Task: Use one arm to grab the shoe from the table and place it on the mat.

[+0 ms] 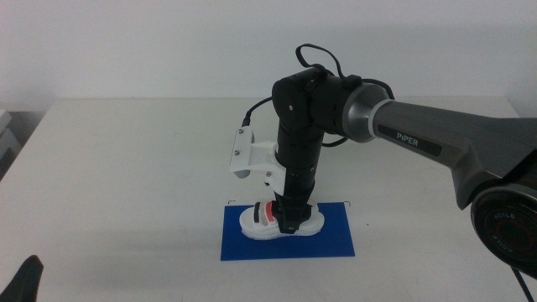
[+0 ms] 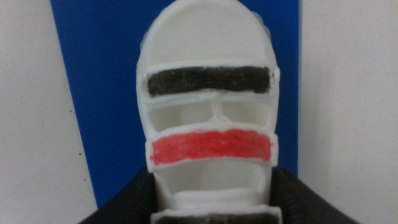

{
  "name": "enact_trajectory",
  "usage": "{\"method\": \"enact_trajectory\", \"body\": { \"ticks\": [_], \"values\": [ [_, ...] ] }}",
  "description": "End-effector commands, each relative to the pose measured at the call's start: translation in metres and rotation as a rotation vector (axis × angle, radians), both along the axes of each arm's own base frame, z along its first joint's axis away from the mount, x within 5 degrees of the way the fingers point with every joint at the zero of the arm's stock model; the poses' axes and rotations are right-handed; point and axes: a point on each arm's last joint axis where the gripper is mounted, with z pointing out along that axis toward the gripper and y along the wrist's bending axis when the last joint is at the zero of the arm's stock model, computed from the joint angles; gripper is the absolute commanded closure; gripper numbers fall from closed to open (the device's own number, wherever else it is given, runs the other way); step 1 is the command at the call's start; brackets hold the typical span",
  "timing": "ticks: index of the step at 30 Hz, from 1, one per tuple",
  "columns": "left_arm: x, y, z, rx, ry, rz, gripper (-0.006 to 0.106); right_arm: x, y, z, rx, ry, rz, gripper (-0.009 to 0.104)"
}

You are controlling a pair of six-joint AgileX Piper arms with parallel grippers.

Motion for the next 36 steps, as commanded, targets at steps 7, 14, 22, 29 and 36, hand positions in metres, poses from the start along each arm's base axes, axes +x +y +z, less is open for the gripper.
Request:
{"method": "enact_trajectory", "body": {
  "ticks": [7,14,22,29,36],
  "values": [
    [-0.001,0.000,0.006,-0.018,-0.087,0.001,0.007,-0.003,-0.001,0.040,0.067,-0.075,-0.004,0.030],
    [-0.001,0.000,0.006,-0.018,-0.087,0.001,0.007,-0.018,-0.025,0.122,0.175,-0.182,-0.139,0.016],
    [-0.001,0.000,0.006,-0.018,-0.087,0.001,0.007,-0.064,-0.089,0.230,0.253,-0.353,-0.355,0.022],
    [-0.001,0.000,0.006,-0.018,-0.087,0.001,0.007,-0.118,-0.173,0.270,0.435,-0.425,-0.710,0.029],
    [-0.001,0.000,0.006,-0.018,-0.087,0.001,0.007,-0.204,-0.228,0.240,0.739,-0.671,-0.848,0.033]
  ]
}}
